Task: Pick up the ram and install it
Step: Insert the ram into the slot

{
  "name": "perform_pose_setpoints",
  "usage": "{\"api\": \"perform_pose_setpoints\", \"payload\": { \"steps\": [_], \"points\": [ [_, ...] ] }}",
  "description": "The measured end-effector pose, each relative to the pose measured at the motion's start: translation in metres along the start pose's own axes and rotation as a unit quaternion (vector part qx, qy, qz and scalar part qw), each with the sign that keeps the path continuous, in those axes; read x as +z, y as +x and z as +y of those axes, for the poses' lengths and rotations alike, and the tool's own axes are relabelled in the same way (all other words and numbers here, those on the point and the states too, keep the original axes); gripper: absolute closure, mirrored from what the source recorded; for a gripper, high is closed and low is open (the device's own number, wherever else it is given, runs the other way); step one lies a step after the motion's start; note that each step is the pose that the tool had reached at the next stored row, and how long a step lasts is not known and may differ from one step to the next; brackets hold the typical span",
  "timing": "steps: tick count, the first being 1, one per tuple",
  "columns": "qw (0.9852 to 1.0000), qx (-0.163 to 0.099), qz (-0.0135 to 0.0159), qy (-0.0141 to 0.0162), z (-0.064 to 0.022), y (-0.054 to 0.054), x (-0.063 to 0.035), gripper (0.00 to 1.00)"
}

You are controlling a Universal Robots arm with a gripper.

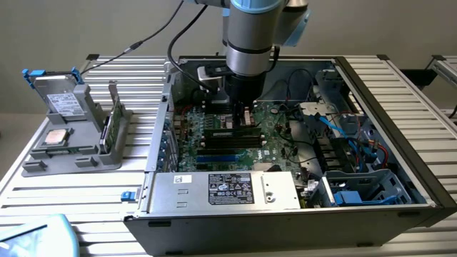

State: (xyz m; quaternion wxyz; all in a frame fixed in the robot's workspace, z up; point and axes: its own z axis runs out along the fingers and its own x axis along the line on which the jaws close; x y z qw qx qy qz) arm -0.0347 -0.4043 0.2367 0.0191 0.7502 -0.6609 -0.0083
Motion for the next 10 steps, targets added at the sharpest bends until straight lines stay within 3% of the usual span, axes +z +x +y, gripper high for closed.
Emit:
{"api": "perform_pose_setpoints", "payload": {
  "steps": [10],
  "points": [
    [0.9999,0.014,-0.0003,-0.0005,-0.0020,0.0009,0.0010,0.86]
  ]
}}
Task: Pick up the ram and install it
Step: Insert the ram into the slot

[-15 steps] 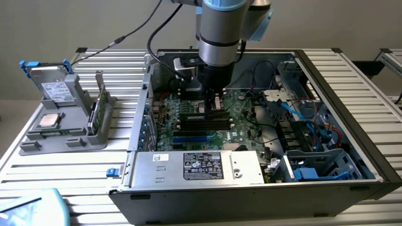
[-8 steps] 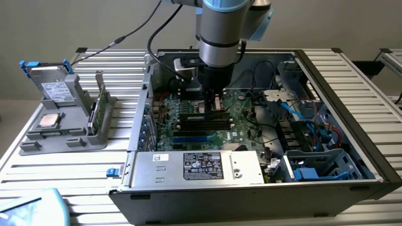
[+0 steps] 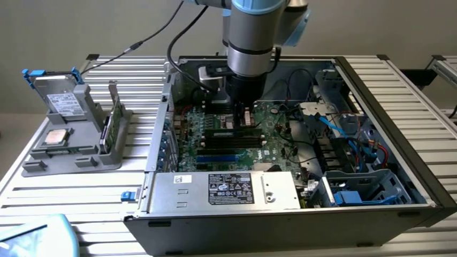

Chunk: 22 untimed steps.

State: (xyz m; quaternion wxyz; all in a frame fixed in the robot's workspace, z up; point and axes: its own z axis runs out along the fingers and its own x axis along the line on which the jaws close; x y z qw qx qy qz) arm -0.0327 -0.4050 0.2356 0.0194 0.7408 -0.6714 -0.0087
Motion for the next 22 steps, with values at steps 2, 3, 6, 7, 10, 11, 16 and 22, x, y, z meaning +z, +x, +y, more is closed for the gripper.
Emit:
{"api": "perform_pose_setpoints", "payload": {
  "steps": [2,3,6,7,10,11,16,22],
  "points": [
    [1.0000,0.000,0.0000,-0.0003,-0.0002,0.001,0.0004,0.86],
    [1.0000,0.000,0.0000,-0.0005,-0.0002,0.002,0.0006,0.86],
    [1.0000,0.000,-0.0001,-0.0012,-0.0006,0.004,0.0018,0.86],
    [1.0000,0.000,-0.0001,-0.0013,-0.0008,0.004,0.0024,0.86],
    [1.0000,0.000,0.0002,-0.0018,-0.0017,0.005,0.0045,0.86],
    [1.0000,0.000,0.0004,-0.0019,-0.0021,0.005,0.0056,0.86],
    [1.0000,0.000,0.0021,-0.0034,-0.0030,0.005,0.0102,0.86],
    [1.0000,0.000,0.0043,-0.0074,-0.0036,0.005,0.0103,0.86]
  ]
}}
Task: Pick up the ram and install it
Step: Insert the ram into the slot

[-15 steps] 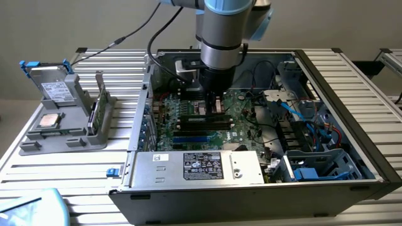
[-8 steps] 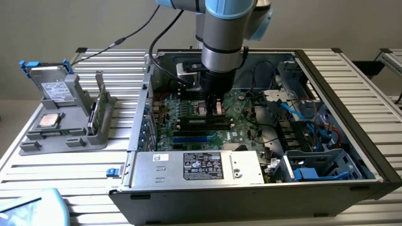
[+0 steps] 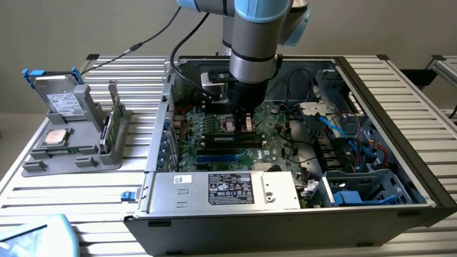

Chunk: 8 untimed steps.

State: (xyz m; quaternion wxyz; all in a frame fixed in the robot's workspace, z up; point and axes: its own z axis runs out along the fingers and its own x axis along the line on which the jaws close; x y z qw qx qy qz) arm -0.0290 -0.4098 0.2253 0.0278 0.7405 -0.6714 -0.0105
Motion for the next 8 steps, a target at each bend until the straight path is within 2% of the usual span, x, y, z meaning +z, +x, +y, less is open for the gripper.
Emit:
{"api": "perform_pose_setpoints", "payload": {
  "steps": [8],
  "points": [
    [1.0000,0.001,0.0000,0.0002,-0.0006,-0.0005,-0.0008,0.86]
  ]
}}
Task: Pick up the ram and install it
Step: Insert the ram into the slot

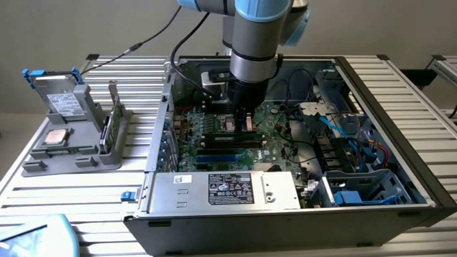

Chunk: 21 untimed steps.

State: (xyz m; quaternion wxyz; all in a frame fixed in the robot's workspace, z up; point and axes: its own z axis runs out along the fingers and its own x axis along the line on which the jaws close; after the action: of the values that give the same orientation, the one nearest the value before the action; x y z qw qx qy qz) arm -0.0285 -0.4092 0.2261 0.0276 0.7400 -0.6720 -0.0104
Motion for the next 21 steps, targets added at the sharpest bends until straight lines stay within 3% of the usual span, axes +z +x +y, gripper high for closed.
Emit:
{"api": "perform_pose_setpoints", "payload": {
  "steps": [21],
  "points": [
    [0.9999,0.017,0.0018,0.0001,-0.0002,0.0000,0.0000,0.86]
  ]
}}
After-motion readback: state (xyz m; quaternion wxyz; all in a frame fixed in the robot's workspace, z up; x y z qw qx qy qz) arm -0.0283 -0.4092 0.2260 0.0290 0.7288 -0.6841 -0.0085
